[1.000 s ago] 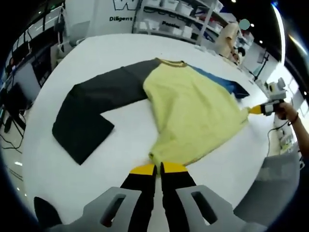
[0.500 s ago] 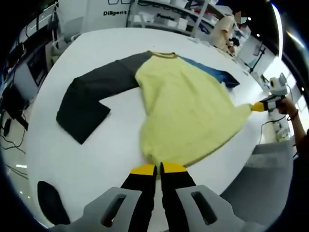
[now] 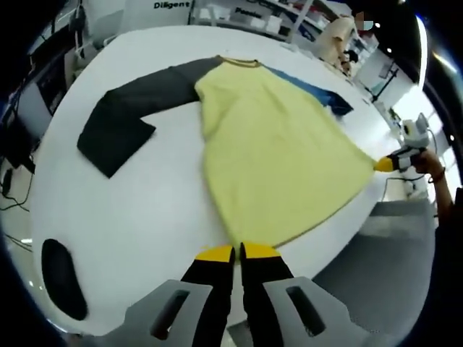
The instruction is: Fold the garment on the visible template until the final outline fits inside the template.
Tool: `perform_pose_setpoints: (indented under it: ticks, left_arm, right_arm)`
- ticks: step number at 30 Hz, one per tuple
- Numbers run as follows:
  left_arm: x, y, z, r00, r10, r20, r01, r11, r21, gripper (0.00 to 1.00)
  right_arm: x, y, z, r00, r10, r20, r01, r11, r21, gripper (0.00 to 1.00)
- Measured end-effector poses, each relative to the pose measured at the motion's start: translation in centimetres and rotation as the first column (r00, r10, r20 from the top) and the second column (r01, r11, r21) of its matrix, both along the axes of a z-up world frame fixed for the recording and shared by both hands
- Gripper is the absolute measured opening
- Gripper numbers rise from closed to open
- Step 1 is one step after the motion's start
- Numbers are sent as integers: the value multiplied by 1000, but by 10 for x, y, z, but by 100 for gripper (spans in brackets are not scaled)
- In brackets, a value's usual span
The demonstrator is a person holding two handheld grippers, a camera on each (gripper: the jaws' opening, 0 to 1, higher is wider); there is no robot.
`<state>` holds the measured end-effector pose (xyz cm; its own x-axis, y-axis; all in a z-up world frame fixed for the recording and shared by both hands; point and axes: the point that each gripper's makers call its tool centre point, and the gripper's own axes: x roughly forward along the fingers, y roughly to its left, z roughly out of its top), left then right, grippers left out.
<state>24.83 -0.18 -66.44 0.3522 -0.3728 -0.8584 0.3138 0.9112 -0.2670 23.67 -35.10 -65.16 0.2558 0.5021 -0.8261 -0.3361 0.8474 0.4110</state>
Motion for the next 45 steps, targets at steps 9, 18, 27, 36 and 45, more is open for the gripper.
perform_pose_setpoints:
  ticks: [9, 18, 27, 36, 45]
  left_arm:
    - [-13, 0, -17, 998, -55, -37, 58, 995, 81, 2]
    - [-18, 4, -17, 997, -65, -47, 70, 990, 121, 2]
    - [-26, 1, -17, 996, -69, -49, 75, 989, 127, 2]
    - [-29, 0, -17, 998, -56, -41, 61, 991, 122, 2]
    - [-27, -2, -13, 999, -42, 14, 40, 992, 118, 17]
  right_arm:
    - [-13, -5, -18, 999, 4, -45, -6, 999, -50, 0]
    - [-22, -6, -23, 998, 27, -59, -30, 997, -66, 0]
    - [-26, -11, -24, 998, 14, -61, -19, 997, -78, 0]
    - [-28, -13, -25, 998, 21, -59, -27, 995, -94, 0]
    - [-14, -16, -21, 999, 6, 37, -2, 995, -100, 0]
